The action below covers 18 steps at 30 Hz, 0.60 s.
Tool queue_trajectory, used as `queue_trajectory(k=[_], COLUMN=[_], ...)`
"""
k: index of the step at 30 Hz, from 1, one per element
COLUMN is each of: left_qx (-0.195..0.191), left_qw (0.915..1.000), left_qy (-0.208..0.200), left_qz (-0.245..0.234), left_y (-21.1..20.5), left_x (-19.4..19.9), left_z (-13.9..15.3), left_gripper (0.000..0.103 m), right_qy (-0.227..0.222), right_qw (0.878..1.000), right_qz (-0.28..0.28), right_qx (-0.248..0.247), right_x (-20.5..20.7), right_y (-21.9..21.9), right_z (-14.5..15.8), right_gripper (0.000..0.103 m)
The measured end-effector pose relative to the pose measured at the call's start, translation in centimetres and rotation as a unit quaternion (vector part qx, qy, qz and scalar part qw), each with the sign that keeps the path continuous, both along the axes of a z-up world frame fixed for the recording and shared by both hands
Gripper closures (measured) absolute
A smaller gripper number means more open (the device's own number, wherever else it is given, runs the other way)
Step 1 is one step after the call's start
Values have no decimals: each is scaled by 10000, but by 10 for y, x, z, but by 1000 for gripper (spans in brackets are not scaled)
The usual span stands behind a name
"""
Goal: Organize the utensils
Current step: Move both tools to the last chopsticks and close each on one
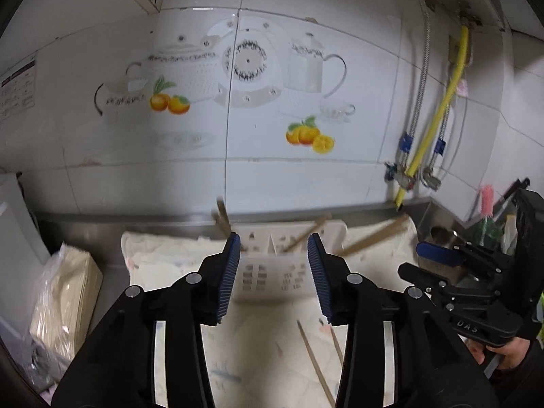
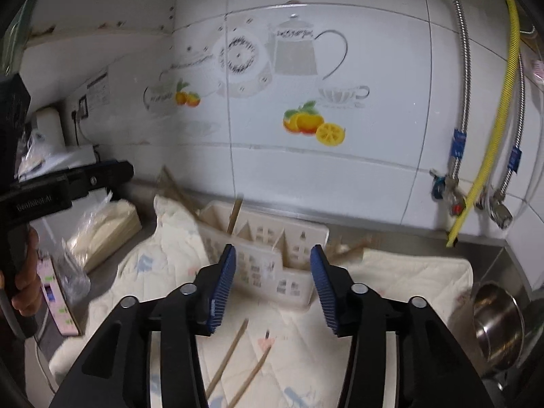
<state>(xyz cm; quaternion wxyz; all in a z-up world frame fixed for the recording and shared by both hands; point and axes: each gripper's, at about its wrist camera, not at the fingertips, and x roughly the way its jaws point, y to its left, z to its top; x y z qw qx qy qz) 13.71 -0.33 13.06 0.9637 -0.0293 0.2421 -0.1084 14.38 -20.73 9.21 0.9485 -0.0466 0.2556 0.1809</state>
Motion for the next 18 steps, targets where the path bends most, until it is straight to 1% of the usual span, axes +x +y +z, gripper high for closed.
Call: queue_trajectory(k=[4, 5, 7, 10, 12, 15, 18], left_qx=[89, 76, 21, 71, 111, 116, 60], left_qw=[9999, 9999, 9996, 9990, 9983, 9971, 9957], left_qy=[93, 127, 239, 393, 488, 628, 769], left_qz=[58, 76, 115, 205, 301, 422, 516], left_y=[-2, -2, 0, 3, 5, 9, 14], left_x=[-21, -25, -33, -41, -45, -49, -51], left_z=[-23, -28, -43, -63, -77, -94, -108], left_gripper=[51, 48, 44, 41, 35, 34, 33], right_qy=[165, 243, 364, 579, 749, 967, 1263], right_qw=[9998, 9997, 9993, 9983, 9972, 9953, 9918], right_qz=[45, 57, 63, 45, 27, -15, -46], right_qx=[-53, -61, -55, -34, 19, 11, 210], right_x=[-24, -31, -39, -51, -59, -70, -80], right_y=[4, 5, 6, 7, 8, 12, 13], right_z=[-27, -36, -50, -72, -88, -110, -129], right_gripper=[54, 54, 54, 54, 54, 54, 55])
